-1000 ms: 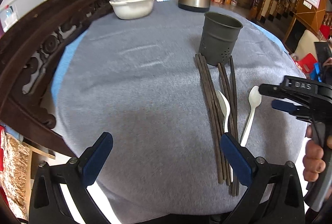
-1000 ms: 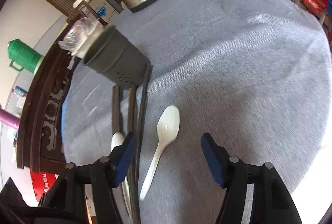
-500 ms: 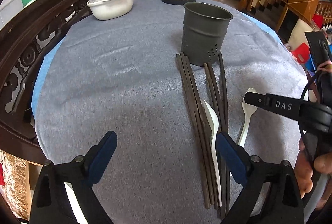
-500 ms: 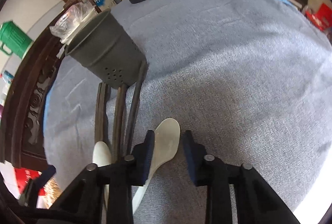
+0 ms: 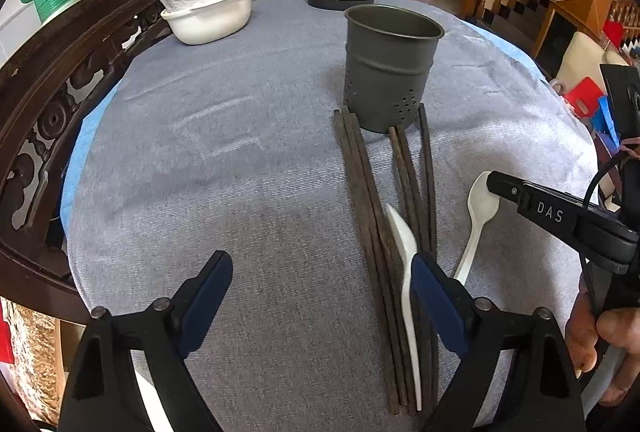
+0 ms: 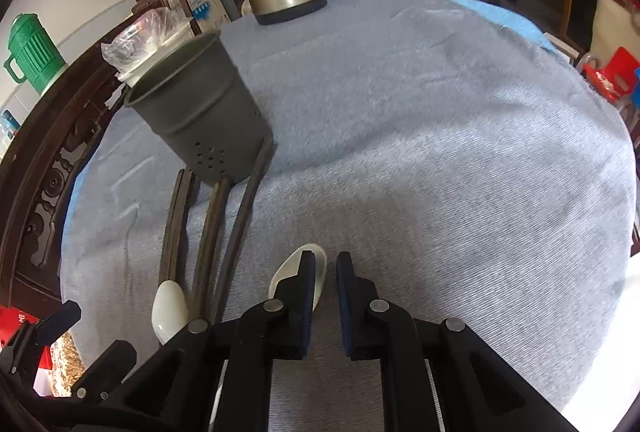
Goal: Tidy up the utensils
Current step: 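Close the right tool on a white spoon while the left tool closes on the other spoon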
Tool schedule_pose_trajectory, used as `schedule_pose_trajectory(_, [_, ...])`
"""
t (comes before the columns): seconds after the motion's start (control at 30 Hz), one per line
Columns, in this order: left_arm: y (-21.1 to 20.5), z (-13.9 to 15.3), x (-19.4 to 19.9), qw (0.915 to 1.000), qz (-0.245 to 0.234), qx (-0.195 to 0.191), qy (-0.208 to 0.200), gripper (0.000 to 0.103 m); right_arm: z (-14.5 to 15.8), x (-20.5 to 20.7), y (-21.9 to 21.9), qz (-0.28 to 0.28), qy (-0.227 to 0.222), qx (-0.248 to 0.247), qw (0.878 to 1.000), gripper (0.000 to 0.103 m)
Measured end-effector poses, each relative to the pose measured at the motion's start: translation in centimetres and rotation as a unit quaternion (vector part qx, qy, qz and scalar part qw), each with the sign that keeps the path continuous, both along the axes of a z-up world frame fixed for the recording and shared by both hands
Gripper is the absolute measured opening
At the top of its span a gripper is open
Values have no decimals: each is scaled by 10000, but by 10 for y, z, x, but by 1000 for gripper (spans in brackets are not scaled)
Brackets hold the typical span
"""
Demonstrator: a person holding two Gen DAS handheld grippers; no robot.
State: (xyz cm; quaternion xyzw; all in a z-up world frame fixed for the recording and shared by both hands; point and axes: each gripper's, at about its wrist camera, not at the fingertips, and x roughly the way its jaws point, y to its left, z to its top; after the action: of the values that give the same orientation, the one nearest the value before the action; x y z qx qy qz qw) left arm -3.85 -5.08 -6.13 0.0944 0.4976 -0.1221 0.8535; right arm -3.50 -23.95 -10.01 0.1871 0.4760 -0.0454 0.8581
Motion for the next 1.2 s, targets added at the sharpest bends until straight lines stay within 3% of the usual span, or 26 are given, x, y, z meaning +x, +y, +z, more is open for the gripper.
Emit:
schedule_pose_trajectory(0.37, [-13, -5, 3, 9999, -123, -31, 113, 82, -4, -3, -27, -303, -80, 112, 9994, 12])
schedule_pose_trajectory(0.63, [-16, -7, 4, 9998, -146, -6, 100, 80, -2, -1, -18, -200, -152, 20, 9997, 12])
schedule_pose_trajectory(1.2, [-21, -8, 9, 9992, -345, -123, 138, 39, 6, -3, -13, -202, -194, -62, 9996, 12])
